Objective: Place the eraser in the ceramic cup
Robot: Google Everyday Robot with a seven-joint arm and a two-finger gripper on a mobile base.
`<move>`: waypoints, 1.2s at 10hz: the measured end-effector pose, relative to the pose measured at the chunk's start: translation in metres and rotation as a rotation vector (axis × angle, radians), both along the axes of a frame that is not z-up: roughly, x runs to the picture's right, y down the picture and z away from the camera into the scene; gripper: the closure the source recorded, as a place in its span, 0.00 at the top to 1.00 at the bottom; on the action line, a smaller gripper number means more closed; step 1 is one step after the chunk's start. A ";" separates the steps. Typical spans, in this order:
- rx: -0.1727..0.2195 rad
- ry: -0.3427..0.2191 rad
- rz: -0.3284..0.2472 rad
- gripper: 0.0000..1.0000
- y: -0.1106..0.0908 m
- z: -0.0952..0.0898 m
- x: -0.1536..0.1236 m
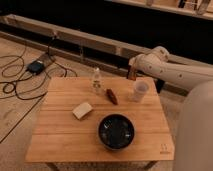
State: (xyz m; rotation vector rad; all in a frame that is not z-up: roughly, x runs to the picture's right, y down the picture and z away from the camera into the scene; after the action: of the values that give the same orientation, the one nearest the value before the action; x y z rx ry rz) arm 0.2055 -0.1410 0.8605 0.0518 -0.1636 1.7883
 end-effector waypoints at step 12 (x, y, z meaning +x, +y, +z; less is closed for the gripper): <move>0.012 0.099 0.070 0.00 0.021 -0.001 0.054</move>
State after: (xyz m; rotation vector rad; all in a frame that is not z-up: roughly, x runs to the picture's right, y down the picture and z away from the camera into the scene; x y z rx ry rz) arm 0.2592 -0.1196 0.8593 0.1563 -0.1024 1.8503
